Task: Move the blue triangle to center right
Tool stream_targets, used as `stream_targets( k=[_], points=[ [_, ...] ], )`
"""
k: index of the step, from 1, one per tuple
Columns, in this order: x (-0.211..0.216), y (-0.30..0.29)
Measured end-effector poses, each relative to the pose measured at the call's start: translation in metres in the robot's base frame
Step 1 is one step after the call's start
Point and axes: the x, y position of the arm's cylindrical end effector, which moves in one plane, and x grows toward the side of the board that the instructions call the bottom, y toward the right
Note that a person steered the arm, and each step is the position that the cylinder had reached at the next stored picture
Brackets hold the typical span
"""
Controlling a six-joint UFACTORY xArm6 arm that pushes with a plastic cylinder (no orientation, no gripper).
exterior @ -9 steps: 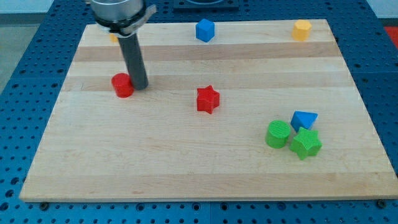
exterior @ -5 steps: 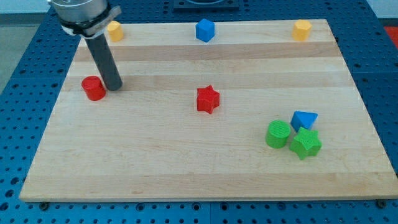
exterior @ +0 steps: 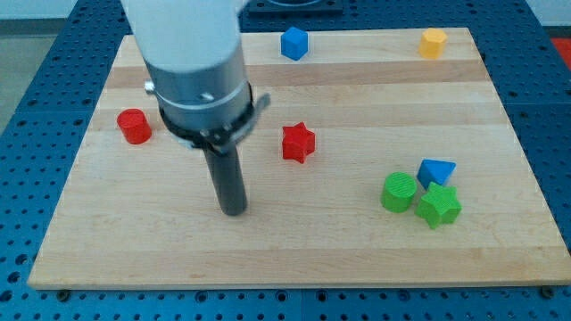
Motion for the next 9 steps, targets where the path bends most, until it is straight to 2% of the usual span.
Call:
stream_targets(
  k=[2, 4, 7, 9],
  points=[
    [0.011, 0.129],
    [0.008, 0.174],
    [-0.055, 0.241],
    [-0.064, 0.276]
  ],
)
